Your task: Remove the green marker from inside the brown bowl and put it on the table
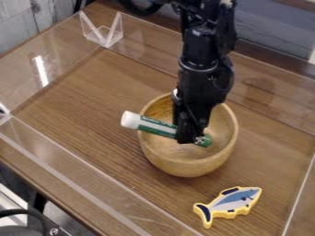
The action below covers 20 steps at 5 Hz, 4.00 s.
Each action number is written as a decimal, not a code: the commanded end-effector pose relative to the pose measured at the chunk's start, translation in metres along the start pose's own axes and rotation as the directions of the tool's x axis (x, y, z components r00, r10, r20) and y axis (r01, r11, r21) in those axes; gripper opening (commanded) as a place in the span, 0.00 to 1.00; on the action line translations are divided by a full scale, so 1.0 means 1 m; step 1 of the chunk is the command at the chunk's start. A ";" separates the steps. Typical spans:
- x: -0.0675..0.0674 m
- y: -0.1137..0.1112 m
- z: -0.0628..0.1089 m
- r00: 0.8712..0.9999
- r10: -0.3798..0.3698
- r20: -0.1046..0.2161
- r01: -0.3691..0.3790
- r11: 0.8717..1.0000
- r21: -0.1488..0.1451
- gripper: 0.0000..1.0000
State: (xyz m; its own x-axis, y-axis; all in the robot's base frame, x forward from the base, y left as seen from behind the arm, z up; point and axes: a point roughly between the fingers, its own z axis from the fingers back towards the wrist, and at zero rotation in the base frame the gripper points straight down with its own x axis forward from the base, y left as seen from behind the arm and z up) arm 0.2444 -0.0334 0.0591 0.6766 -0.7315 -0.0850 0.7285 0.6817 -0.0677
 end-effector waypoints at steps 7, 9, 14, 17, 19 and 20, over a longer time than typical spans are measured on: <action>0.005 0.010 -0.013 0.996 -0.014 0.083 0.009 0.998 0.059 0.00; 0.003 0.011 -0.013 0.996 -0.013 0.084 0.008 0.998 0.062 0.00; -0.002 0.012 -0.013 0.996 -0.014 0.087 0.007 0.998 0.070 0.00; -0.005 0.013 -0.011 0.996 -0.014 0.089 0.007 0.997 0.074 0.00; -0.007 0.013 -0.010 0.996 -0.015 0.090 0.008 0.997 0.076 0.00; -0.007 0.013 -0.009 0.996 -0.015 0.090 0.008 0.997 0.078 0.00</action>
State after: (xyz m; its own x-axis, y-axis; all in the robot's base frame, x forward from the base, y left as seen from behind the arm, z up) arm 0.2436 -0.0227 0.0397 0.6640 -0.7475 -0.0205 0.7472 0.6643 -0.0208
